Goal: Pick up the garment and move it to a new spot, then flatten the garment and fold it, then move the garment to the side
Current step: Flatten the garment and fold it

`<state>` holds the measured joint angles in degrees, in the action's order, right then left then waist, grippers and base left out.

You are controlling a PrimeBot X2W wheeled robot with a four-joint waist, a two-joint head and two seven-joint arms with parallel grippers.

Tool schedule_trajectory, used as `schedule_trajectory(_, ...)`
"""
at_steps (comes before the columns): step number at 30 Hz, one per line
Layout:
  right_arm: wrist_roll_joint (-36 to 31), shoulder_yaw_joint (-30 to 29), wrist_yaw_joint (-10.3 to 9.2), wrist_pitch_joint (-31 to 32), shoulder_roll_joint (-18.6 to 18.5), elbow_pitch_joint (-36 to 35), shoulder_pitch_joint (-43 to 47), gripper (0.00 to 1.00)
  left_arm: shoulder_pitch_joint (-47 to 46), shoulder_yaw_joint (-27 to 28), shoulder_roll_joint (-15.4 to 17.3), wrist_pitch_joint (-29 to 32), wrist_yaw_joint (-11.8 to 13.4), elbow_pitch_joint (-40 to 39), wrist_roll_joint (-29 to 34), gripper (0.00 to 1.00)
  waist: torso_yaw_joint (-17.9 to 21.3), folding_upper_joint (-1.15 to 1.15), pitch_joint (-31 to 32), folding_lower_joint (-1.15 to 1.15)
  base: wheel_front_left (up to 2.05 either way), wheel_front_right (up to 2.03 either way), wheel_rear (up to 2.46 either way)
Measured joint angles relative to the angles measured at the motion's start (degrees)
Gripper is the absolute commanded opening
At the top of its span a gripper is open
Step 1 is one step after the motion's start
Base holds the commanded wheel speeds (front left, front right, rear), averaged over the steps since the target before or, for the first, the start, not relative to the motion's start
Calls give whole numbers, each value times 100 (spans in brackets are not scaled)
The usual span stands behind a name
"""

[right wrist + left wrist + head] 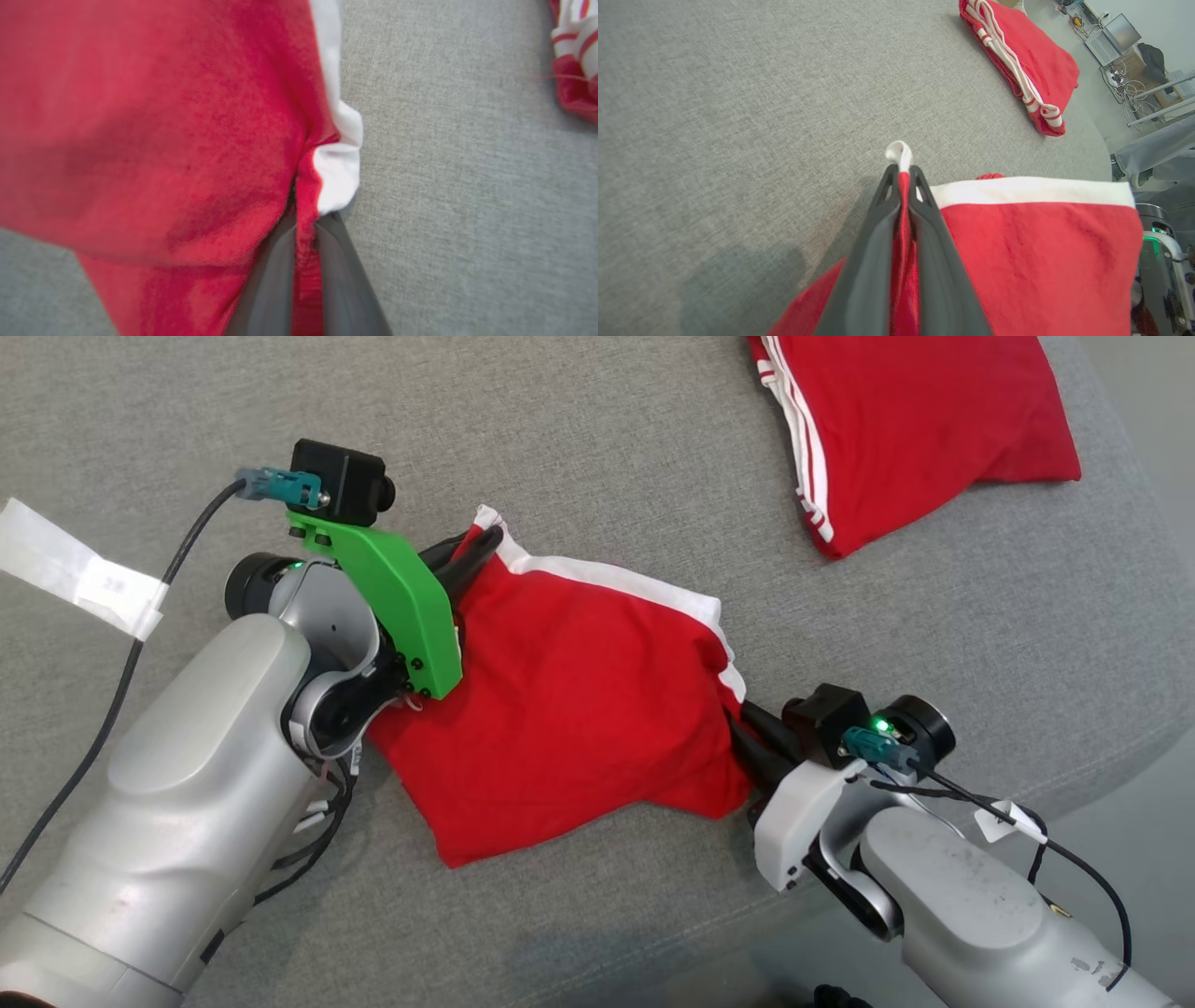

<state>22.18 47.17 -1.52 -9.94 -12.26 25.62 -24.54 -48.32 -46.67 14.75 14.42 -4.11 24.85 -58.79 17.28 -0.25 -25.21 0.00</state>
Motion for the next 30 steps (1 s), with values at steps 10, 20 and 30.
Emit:
schedule_trajectory(10,53,-611,-118,-98,-736,-112,-458,0,-506,710,134,-710,-145,-656,-74,0,-343,0,300,0,0,0,0)
schedule_trajectory(20,207,-860,310,334,-1315,-1032,-1394,0,-893,1129,635,-414,-151,-1081,-443,0,-894,0,660,0,0,0,0)
schedule_trajectory(30,249,-1136,490,1267,-766,-1176,-3785,0,-1878,1733,1202,-293,-82,-837,-432,0,-1345,0,598,0,0,0,0)
